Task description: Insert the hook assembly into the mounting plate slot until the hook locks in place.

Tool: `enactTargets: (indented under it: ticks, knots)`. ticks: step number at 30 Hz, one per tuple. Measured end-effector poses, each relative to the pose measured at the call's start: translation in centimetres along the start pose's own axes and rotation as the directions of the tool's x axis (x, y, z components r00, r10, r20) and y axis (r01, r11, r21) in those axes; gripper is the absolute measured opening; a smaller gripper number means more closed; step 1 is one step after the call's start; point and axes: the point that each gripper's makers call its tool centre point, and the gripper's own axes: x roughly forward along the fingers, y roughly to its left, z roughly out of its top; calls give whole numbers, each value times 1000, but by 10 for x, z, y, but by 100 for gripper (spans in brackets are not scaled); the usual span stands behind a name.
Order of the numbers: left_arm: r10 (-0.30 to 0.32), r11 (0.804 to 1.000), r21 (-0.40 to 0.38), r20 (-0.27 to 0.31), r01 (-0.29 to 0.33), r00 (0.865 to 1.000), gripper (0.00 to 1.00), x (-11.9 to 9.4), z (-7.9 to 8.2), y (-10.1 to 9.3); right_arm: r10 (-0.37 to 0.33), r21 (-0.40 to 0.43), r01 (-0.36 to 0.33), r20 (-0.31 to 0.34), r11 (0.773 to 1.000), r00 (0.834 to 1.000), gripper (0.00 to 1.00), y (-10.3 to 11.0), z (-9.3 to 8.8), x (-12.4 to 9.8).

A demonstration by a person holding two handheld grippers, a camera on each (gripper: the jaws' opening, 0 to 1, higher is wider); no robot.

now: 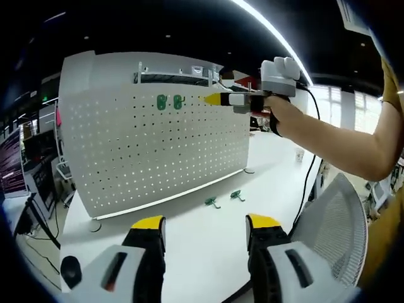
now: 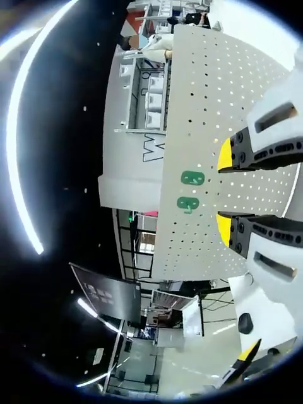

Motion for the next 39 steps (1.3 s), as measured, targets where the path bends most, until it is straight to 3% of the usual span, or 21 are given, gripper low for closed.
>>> enactTargets:
  ticks: [5,13,17,23,26,29,33,39]
  knots:
    - [-9,1000,3,5,9,1000,53,3,2,-2,29,15,-28,-20,999,999,23,1,-3,-15]
    - [-18,1000,14,1,18,1000,53,8,3,-4,139,-18,-139,-42,990,989,26,17,-6,-31]
    - [-23,1000,10,9,23,1000,53,9,4,-5,231,-15,-232,-61,973,971,27,32,-11,-38]
    - [-33,999,14,7,33,999,53,12,3,-8,314,77,-308,-89,948,945,33,43,-20,-59]
    - [-38,999,13,11,38,999,53,13,4,-10,327,75,-321,-102,944,939,32,44,-22,-70]
    - [-42,999,17,7,42,999,53,15,3,-12,375,122,-364,-89,924,923,34,52,-21,-81]
    - [-56,998,27,0,56,998,53,18,4,-15,406,196,-385,-81,902,910,39,56,-24,-91]
    - [-67,997,35,6,66,998,53,21,8,-17,407,189,-379,-141,906,902,46,56,-41,-107]
